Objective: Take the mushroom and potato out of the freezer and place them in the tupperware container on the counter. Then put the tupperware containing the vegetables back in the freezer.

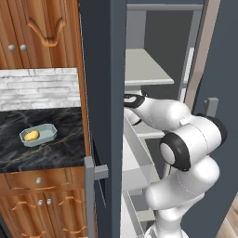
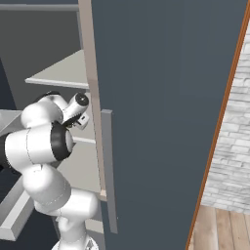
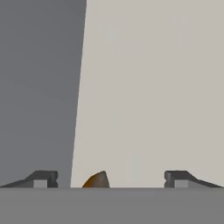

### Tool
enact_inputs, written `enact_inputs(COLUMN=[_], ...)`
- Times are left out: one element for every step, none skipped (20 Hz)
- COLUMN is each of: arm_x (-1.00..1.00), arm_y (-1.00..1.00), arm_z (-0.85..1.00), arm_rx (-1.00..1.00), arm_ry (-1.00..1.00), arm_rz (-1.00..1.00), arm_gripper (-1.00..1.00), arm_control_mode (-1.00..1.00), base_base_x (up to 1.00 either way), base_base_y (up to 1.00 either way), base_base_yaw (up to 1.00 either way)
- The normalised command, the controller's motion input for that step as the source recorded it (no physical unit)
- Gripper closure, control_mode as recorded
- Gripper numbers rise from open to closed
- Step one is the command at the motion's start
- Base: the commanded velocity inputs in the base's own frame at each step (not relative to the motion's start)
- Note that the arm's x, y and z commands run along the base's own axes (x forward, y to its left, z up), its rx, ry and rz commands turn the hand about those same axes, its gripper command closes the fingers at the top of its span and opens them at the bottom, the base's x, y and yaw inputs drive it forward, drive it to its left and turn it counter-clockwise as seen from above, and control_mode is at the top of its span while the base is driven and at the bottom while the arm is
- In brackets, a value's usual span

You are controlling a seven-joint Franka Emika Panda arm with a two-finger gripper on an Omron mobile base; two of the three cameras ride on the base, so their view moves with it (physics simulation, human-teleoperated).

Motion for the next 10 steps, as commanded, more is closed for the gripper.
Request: enact_inputs(arm_x=[0.0,-0.04,-0.06,-0.06,-0.08,-0.07,-0.15,-0.24,-0.28,-0.31], arm_y=[0.0,0.0,0.0,0.0,0.0,0.0,0.0,0.0,0.0,0.0], arm_z=[-0.28,-0.24,-0.21,-0.16,-0.15,-0.16,-0.16,-0.16,-0.14,-0.12], arm_rx=[0.0,0.0,0.0,0.0,0.0,0.0,0.0,0.0,-0.01,-0.01], arm_ry=[0.03,0.01,0.0,0.0,0.0,0.0,0.0,0.0,0.0,0.0], arm_rz=[0.0,0.0,0.0,0.0,0.0,0.0,-0.01,-0.01,-0.02,-0.02], arm_gripper=[-1.0,-1.0,-1.0,-1.0,-1.0,-1.0,-1.0,-1.0,-1.0,-1.0], arm_control_mode=[-1.0,-1.0,-1.0,-1.0,-1.0,-1.0,-1.0,-1.0,-1.0,-1.0], base_base_x=[0.0,0.0,0.0,0.0,0.0,0.0,0.0,0.0,0.0,0.0], base_base_y=[0.0,0.0,0.0,0.0,0.0,0.0,0.0,0.0,0.0,0.0], base_base_yaw=[0.0,0.0,0.0,0.0,0.0,0.0,0.0,0.0,0.0,0.0])
